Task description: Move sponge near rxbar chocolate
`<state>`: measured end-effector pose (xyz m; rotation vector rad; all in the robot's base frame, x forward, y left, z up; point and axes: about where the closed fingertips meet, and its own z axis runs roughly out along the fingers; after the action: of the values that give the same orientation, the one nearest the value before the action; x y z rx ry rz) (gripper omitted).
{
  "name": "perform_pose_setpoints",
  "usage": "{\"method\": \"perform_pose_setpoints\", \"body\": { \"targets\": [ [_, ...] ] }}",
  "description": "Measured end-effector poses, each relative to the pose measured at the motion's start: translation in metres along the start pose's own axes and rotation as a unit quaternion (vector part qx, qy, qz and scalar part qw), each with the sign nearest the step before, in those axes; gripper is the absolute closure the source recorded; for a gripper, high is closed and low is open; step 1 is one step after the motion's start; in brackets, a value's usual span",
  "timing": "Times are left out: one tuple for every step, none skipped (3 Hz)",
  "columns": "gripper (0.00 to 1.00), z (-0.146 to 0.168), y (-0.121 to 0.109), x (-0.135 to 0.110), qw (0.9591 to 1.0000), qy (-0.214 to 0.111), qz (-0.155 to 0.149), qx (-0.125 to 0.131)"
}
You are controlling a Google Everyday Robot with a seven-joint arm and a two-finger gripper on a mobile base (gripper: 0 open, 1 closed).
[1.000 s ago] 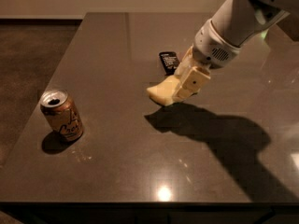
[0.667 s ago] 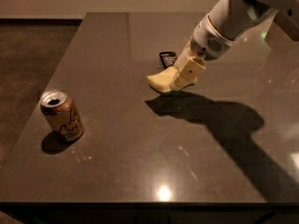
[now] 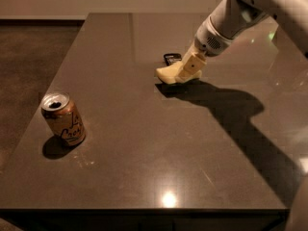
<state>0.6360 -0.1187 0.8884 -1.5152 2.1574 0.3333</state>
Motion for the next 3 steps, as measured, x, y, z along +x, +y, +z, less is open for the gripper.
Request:
{"method": "perform_pose_setpoints", "body": {
  "targets": [
    [0.60,0.0088,-0.0201,0.0046,0.9998,0.000,0.007,0.019],
    [0.38,0.0116,-0.0207,0.0044,0.9998,0.000,0.007,0.019],
    [0.13,0.0144,-0.0202,0.0039,0.9998,0.000,0.006,0.017]
  ]
}}
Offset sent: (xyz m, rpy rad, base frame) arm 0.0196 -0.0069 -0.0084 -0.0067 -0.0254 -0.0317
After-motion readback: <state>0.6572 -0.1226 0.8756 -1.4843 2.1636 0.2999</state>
